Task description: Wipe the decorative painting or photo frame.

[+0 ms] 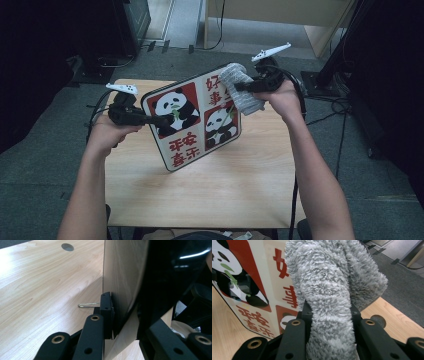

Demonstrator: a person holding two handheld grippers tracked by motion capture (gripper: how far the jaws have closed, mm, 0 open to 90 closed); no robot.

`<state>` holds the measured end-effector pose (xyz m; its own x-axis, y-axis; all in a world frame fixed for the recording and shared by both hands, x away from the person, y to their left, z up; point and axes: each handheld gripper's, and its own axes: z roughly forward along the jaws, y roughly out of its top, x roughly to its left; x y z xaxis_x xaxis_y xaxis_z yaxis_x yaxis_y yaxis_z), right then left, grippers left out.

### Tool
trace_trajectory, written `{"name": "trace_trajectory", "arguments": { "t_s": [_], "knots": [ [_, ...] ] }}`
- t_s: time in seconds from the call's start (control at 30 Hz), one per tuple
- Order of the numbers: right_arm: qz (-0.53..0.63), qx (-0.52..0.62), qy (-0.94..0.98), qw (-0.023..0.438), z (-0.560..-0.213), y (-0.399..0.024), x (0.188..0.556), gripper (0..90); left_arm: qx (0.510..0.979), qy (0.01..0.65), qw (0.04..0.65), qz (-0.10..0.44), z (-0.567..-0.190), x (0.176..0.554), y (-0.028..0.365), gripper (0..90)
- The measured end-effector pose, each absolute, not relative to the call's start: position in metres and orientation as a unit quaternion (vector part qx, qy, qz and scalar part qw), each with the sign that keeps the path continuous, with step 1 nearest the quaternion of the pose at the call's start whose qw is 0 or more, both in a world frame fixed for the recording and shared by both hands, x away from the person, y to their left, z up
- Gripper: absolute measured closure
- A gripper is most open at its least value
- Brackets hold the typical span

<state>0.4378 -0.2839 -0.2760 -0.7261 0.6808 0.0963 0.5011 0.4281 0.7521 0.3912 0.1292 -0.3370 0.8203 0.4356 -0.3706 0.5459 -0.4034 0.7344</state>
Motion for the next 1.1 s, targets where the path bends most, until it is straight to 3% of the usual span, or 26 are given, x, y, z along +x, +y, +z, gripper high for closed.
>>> {"name": "trace_trajectory", "arguments": {
  "t_s": [1.1],
  "knots": [
    [0.418, 0.354, 0.829, 0.111, -0.327, -0.290, 0.423, 69.6, 0.839, 0.288, 0.458, -0.053, -0.336, 0.389, 0.129, 79.3]
  ]
}}
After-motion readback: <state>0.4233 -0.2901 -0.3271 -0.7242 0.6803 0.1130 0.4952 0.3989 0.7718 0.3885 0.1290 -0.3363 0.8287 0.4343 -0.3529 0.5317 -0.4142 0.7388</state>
